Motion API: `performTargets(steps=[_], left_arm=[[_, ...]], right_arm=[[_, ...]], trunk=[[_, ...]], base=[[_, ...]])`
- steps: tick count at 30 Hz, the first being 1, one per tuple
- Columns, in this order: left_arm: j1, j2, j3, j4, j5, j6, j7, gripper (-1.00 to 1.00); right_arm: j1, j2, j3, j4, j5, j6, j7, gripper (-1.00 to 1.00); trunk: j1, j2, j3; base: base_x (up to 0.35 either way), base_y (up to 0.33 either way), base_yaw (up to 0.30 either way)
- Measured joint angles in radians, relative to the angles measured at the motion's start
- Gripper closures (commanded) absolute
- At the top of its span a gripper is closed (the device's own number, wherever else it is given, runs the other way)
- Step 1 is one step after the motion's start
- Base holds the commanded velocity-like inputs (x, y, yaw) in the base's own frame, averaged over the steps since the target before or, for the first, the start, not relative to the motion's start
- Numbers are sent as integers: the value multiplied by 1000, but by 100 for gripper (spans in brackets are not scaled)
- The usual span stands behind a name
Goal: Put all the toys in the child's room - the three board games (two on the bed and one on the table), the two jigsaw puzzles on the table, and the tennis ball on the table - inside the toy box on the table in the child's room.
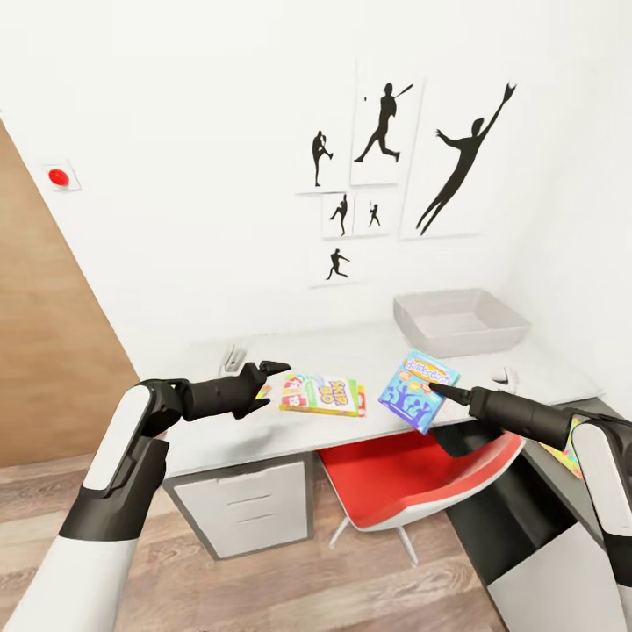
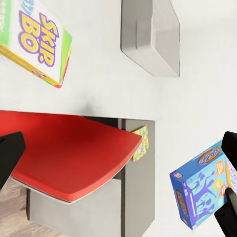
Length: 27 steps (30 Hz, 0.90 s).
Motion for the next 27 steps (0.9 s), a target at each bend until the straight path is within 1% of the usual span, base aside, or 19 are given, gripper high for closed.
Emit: performTargets(steps=[4, 5, 13, 27], left_arm=[[-1, 0, -6, 0, -5, 0, 0, -100], [-2, 0, -9, 0, -16, 0, 0, -100], [-3, -1, -13, 0, -47, 1, -1, -100], [-3, -1, -15, 0, -55, 1, -2, -100]], right_arm=[[1, 0, 0, -1, 1, 0, 1, 100], [1, 0, 0, -1, 0, 0, 1, 100], [2, 0, 1, -1, 2, -1, 2, 100], [4, 0, 1, -1, 5, -1, 2, 100]], trunk=[[0, 0, 0], [0, 0, 0], [0, 0, 0], [0, 0, 0]], base=[[101, -246, 152], [117, -261, 100], [159, -270, 42], [194, -263, 6]])
